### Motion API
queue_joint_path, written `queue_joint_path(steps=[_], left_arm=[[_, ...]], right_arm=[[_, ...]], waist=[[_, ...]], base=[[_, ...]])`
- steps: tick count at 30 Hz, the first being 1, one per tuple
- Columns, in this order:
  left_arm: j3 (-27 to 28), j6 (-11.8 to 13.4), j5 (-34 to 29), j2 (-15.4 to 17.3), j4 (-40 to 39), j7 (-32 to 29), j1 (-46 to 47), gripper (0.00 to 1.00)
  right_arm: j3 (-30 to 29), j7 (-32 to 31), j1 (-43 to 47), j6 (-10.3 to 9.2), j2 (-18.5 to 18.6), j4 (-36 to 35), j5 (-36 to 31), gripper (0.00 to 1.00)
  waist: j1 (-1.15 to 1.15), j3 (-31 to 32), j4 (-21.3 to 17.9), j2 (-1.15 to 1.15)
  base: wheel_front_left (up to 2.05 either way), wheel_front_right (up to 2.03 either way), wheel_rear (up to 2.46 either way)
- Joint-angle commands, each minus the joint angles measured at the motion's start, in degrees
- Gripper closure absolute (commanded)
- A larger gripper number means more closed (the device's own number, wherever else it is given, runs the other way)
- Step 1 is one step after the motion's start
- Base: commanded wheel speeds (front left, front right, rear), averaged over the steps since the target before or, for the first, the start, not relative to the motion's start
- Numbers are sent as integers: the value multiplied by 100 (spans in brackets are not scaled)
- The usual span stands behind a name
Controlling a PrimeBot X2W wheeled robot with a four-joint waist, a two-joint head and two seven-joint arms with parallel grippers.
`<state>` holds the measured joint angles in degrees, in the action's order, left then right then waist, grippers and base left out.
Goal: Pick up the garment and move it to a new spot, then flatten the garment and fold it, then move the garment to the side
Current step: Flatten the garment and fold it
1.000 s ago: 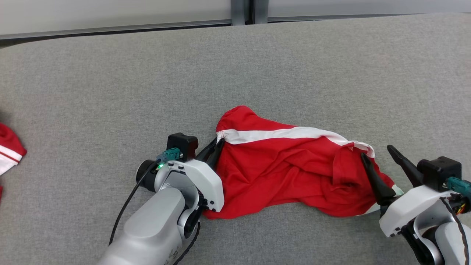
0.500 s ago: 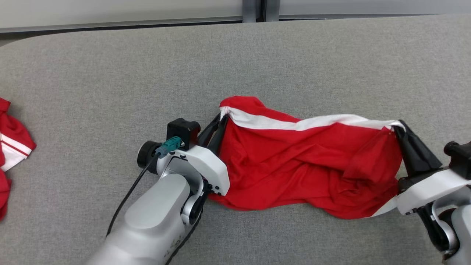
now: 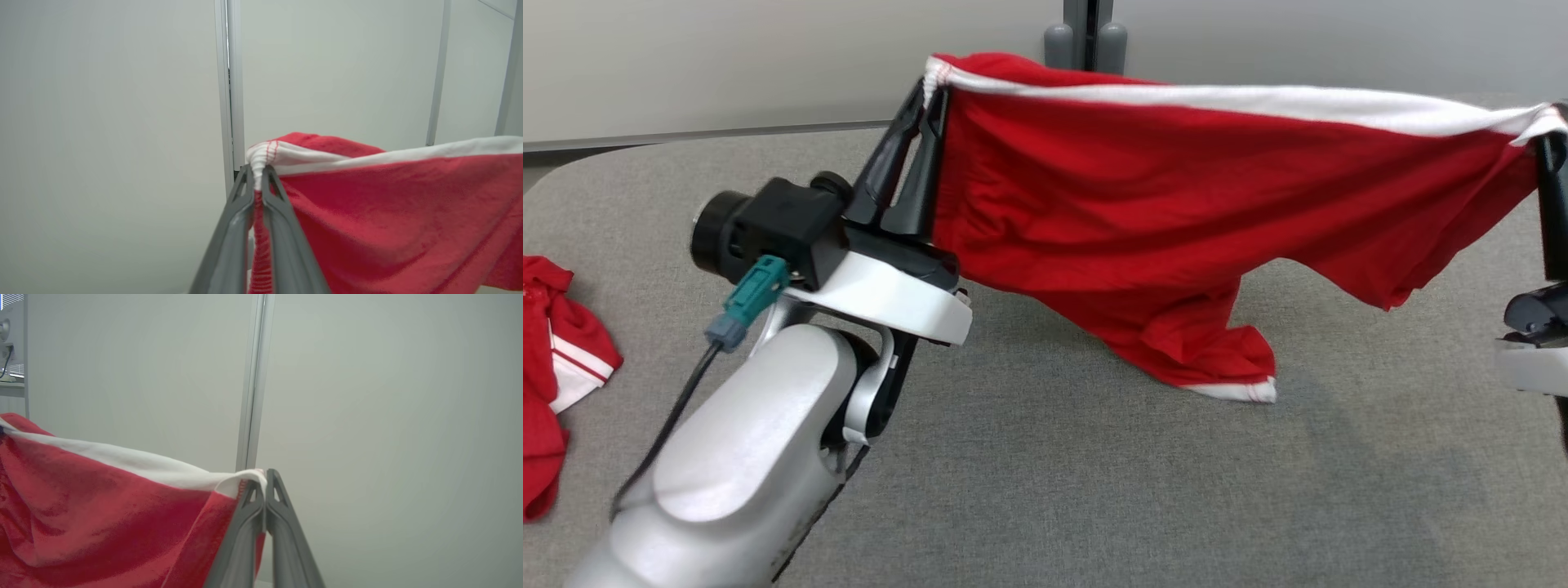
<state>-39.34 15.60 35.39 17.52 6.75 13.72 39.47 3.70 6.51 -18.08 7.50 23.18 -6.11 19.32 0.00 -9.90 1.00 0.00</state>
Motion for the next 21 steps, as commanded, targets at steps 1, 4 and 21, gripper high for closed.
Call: queue_joint_path(steps=[1,4,21], left_arm=[[82,106,-56,137,-278,-67,4,100],[189,323,-153,369,-949,-265,47,100],[428,-4,56,51,-288,-485,1456,100]], right_arm=[[-61,-49,-98,-2,61,-99,-45,100],[-113,-145,-179,-2,61,-298,-29,100],[96,-448,-2065,-1,183,310,605,100]], waist=[[0,55,-5,0],[0,104,1,0],[0,-1064,185,0]], base=[[0,0,0],[0,0,0],[0,0,0]])
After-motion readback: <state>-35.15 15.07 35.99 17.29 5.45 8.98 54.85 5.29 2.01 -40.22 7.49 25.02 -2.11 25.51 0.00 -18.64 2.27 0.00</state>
